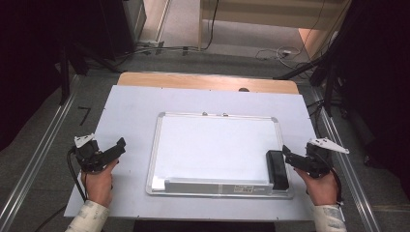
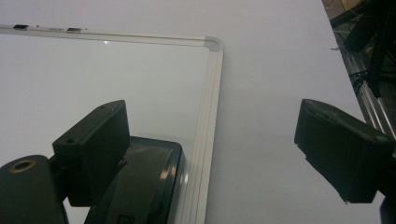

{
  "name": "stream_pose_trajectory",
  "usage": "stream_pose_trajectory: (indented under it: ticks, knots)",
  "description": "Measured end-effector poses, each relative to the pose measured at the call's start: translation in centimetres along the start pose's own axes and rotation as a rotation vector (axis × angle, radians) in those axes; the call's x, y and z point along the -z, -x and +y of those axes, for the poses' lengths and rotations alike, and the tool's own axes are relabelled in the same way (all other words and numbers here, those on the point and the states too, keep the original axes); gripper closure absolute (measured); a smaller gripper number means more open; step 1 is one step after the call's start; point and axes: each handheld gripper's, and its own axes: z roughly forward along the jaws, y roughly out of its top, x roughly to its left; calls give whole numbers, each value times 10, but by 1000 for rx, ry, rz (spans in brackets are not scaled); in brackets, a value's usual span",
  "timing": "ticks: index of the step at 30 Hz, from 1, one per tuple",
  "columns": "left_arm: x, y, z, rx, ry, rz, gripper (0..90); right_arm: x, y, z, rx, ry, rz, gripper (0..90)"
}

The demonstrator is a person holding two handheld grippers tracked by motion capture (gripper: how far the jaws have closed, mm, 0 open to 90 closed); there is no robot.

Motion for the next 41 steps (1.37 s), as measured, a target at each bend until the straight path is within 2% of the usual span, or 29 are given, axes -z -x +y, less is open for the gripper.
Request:
stream_pose_trajectory:
  ticks: [18,31,41]
  knots:
    - [-1,0,0,0,-1,4,53,4,20,-8,-23,-15,-33,89]
    - [0,0,0,-1,-1,4,54,4,28,-12,-38,-34,-55,89]
    - [-1,0,0,-4,-1,6,53,2,31,-14,-44,-37,-53,88]
